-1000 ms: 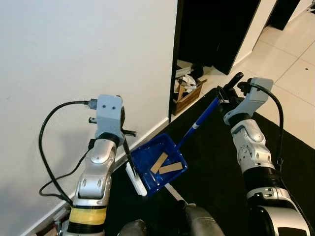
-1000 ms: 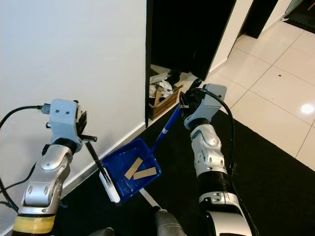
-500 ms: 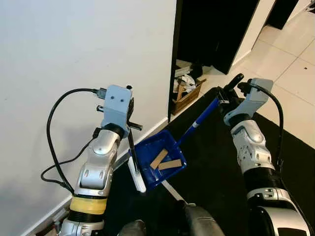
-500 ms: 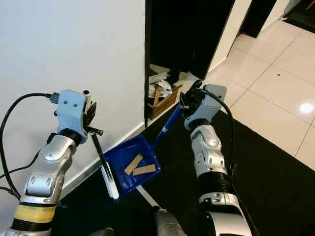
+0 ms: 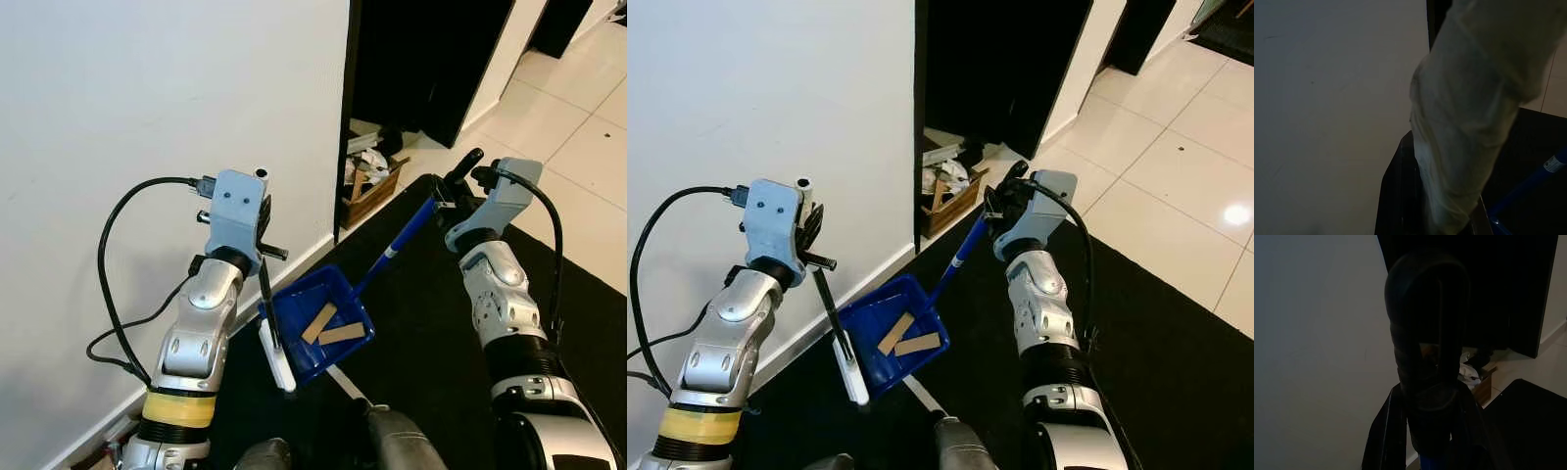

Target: Sweep floor

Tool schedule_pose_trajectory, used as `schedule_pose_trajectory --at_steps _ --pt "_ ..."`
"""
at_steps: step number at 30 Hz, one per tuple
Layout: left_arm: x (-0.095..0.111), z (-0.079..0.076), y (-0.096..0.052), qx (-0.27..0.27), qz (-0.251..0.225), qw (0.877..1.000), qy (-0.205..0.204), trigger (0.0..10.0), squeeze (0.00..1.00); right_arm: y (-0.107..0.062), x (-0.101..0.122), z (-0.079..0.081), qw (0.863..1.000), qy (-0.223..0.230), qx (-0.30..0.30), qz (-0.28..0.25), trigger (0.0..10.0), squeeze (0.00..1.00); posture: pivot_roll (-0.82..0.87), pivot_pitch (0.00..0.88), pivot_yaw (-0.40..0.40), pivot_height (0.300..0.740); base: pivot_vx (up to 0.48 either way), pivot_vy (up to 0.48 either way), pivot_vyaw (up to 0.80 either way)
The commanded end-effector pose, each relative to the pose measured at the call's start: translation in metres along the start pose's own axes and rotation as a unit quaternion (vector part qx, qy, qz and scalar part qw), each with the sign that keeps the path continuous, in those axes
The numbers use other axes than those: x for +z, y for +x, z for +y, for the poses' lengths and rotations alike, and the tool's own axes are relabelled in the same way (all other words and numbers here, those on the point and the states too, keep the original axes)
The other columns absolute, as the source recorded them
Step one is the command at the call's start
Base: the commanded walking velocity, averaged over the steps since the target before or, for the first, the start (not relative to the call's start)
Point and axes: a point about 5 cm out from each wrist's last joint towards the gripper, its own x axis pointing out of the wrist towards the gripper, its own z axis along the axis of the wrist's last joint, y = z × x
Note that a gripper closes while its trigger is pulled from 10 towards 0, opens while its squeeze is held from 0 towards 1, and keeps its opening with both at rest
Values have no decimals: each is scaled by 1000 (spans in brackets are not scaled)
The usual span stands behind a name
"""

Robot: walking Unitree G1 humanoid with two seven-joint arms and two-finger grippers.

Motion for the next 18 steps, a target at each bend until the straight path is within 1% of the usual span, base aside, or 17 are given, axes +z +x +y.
schedule_pose_trajectory --at_steps 1,18 --pt "7 -8 0 -11 -29 999 -29 10000 0 4 2 8 999 28 14 -8 10000 0 32 98 -33 740 0 0 0" --pt "7 -8 1 -9 -29 999 -27 10000 0 4 2 9 1000 25 17 -7 10000 0 30 95 -35 740 0 0 0"
